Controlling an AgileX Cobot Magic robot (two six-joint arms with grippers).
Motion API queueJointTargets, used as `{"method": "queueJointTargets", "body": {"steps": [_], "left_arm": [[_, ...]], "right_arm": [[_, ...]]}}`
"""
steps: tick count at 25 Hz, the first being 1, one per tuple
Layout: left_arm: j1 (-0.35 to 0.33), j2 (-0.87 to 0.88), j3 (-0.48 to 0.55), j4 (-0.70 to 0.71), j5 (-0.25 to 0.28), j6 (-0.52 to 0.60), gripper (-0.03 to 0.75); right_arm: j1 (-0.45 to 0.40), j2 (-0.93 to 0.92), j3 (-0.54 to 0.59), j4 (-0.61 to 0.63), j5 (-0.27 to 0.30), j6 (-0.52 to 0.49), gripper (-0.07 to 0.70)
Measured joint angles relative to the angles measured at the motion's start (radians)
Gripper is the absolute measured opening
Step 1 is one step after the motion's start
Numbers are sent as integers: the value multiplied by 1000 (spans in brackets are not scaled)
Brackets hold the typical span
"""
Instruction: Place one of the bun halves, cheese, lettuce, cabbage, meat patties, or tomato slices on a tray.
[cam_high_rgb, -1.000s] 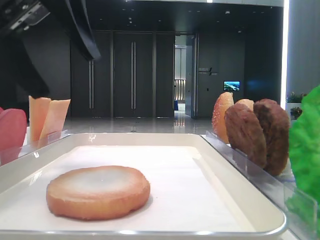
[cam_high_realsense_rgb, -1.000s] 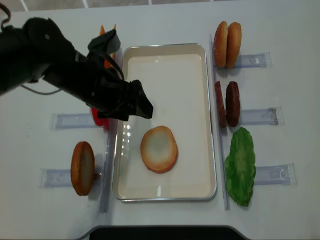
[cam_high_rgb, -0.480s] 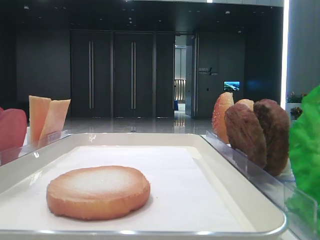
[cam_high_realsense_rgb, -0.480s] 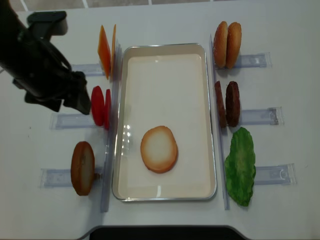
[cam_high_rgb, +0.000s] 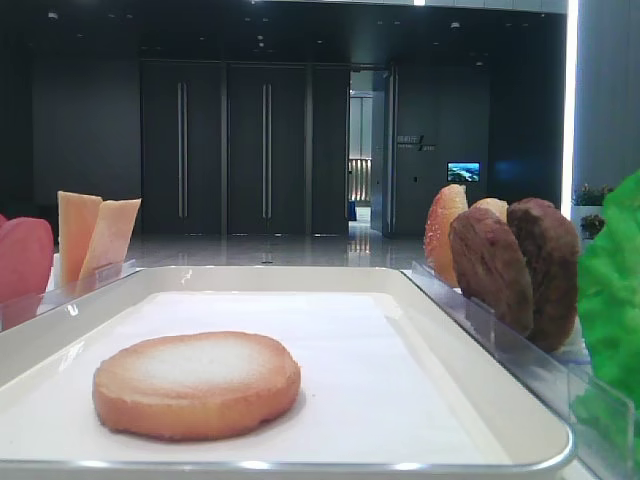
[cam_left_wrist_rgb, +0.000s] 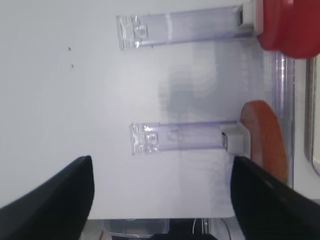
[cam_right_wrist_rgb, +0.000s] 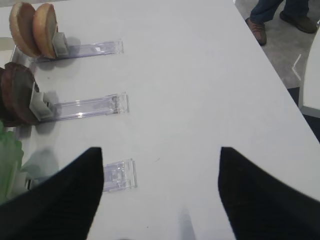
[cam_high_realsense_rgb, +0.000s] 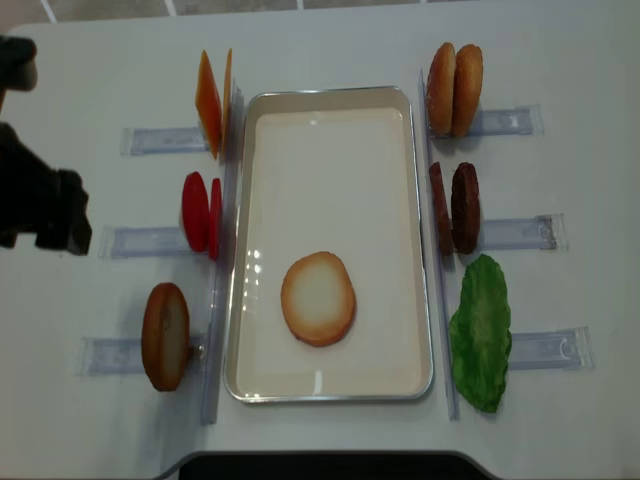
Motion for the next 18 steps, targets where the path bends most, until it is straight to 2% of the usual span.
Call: {"method": "queueJointTargets", "body": {"steps": [9, 12, 18], "left_arm": [[0, -360, 316, -46, 0, -1, 652], [0, -504, 380, -46, -4, -1, 652], [0, -769, 459, -50, -47, -1, 652]], "right_arm": [[0, 0, 0, 0, 0, 0, 465], [0, 0, 0, 0, 0, 0, 465], [0, 0, 0, 0, 0, 0, 465]]}}
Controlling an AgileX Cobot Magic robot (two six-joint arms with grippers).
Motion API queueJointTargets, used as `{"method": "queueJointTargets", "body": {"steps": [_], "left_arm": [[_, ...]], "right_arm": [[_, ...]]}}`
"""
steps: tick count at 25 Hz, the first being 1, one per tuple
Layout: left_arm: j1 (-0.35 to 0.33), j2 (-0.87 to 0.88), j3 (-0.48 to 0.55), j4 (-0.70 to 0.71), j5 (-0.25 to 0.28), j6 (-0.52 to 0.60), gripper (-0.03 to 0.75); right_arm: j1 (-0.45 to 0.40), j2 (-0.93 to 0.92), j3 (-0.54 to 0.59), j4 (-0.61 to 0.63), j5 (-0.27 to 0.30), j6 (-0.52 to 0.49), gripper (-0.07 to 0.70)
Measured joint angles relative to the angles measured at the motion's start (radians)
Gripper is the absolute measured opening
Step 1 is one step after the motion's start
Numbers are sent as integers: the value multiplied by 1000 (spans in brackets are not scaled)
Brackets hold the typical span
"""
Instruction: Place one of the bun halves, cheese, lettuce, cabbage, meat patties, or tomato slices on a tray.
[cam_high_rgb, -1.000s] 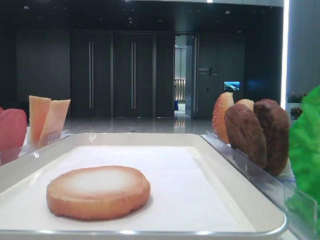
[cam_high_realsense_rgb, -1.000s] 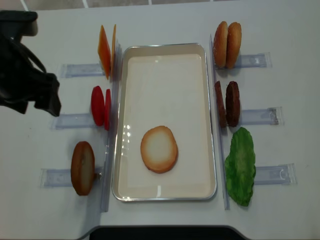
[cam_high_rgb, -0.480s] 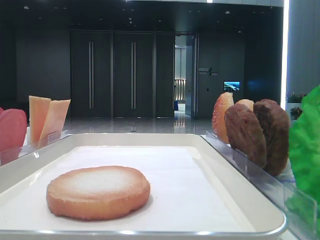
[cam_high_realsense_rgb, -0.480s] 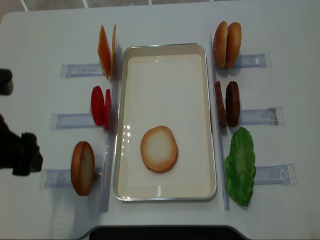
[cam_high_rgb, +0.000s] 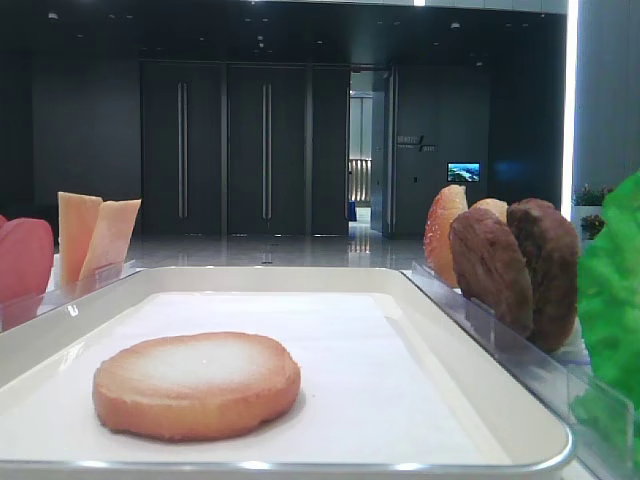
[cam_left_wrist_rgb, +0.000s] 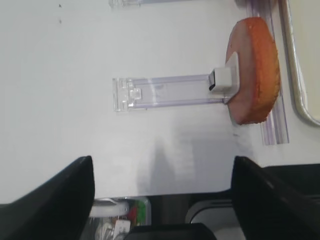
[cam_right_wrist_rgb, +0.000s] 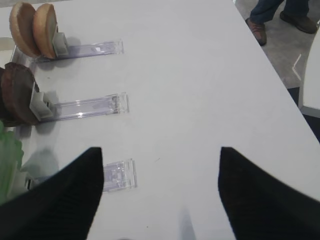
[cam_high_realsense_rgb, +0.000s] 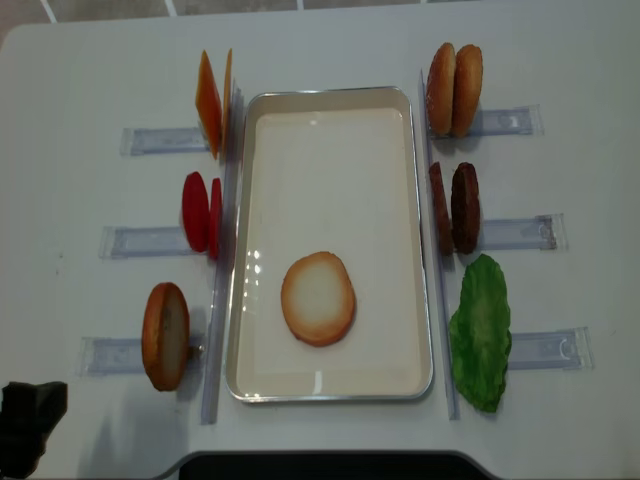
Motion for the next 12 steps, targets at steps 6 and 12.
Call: {"method": "queueJointTargets", "body": {"steps": [6, 12], "left_arm": [[0, -185, 2, -1, -3, 0, 649], [0, -341, 3, 3, -3, -13, 643]], "right_arm": [[0, 0, 0, 0, 0, 0, 465], [0, 0, 0, 0, 0, 0, 465]]}}
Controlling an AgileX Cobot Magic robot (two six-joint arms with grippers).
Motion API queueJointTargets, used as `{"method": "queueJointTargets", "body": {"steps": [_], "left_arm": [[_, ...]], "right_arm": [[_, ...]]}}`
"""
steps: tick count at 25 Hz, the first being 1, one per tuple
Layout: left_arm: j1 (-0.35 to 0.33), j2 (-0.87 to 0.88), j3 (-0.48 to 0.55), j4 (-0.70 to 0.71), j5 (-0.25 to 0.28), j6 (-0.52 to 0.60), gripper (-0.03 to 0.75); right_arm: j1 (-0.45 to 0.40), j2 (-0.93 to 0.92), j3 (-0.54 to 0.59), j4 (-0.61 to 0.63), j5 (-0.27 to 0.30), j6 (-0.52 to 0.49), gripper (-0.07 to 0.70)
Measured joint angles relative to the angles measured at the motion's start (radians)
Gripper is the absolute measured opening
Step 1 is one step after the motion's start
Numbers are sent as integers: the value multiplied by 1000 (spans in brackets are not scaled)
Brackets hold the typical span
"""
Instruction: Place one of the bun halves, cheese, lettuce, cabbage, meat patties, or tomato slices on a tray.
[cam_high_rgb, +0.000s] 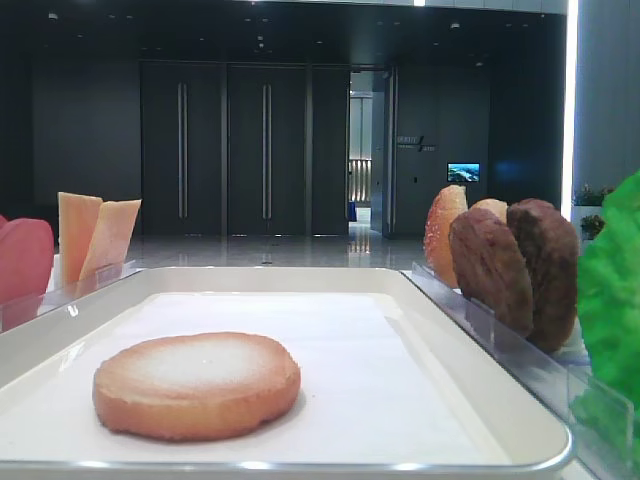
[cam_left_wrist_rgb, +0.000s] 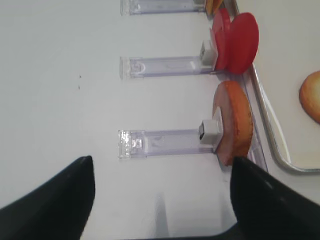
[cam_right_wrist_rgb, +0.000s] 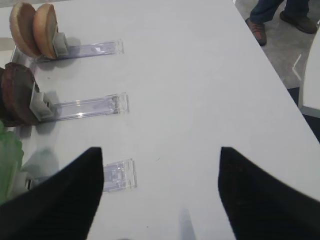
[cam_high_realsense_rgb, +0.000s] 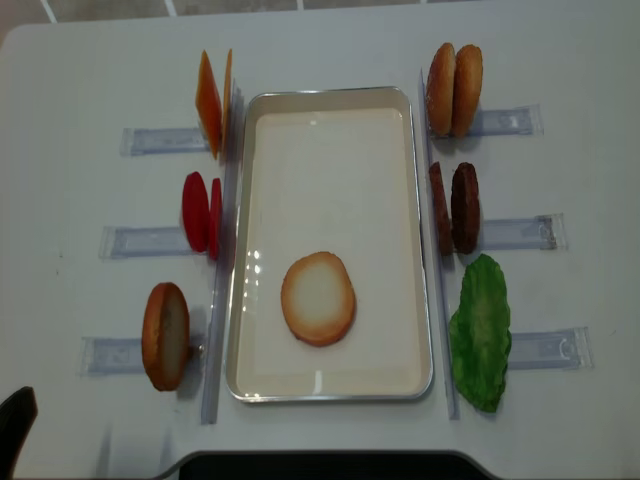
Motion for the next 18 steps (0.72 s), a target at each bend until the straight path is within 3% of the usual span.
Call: {"method": "queueJointTargets", "body": {"steps": [6, 12, 18], "left_arm": [[0, -83, 26, 110, -14, -172, 643], [16, -83, 27, 122, -17, -192, 643], [121, -83, 28, 118, -26, -185, 643]], "right_arm": [[0, 0, 0, 0, 0, 0, 465], [0, 0, 0, 0, 0, 0, 465], [0, 0, 0, 0, 0, 0, 465]]}}
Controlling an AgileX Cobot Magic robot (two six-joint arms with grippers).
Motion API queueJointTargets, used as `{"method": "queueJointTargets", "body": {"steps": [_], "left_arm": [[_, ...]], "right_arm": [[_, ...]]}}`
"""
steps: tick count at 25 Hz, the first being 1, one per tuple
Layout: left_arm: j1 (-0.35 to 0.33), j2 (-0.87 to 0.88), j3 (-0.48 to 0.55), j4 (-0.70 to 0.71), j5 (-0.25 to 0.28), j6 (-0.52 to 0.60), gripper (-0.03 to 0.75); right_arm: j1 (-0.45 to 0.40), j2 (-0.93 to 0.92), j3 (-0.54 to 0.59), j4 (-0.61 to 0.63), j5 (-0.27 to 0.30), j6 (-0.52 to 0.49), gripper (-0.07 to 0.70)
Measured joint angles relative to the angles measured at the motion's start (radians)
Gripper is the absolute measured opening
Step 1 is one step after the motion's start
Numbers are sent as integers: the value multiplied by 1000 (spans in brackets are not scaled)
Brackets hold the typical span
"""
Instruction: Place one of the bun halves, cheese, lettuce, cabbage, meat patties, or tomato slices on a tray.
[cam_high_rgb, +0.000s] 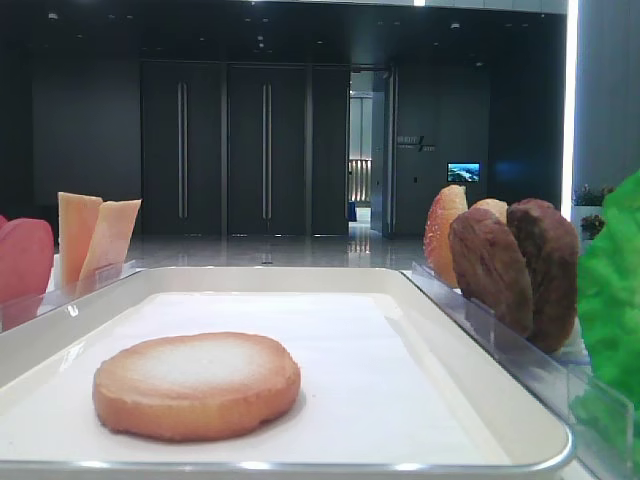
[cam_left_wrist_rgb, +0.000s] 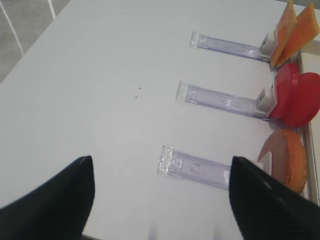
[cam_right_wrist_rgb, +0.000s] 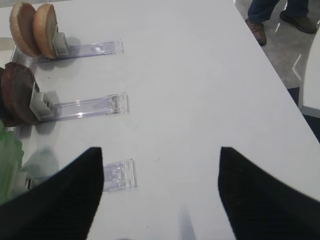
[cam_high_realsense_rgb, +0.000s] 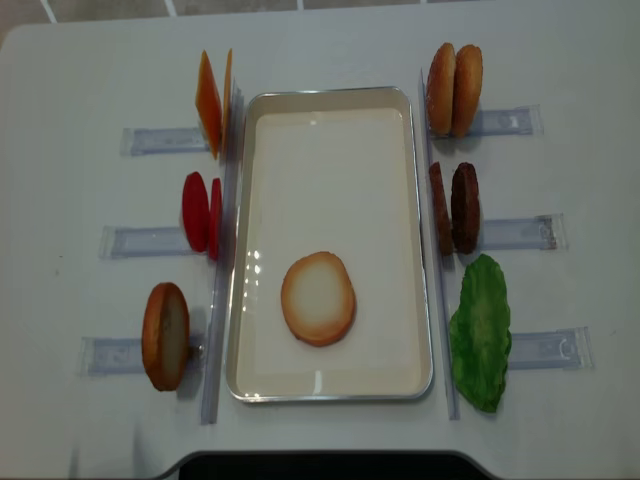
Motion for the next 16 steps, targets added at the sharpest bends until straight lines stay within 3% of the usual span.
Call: {"method": "queueJointTargets", "body": {"steps": [5, 16], "left_arm": [[7, 0, 0, -84, -14, 122, 643], [8, 0, 1, -120, -23, 179, 643]], "right_arm": [[0, 0, 0, 0, 0, 0, 465], [0, 0, 0, 0, 0, 0, 465]]}}
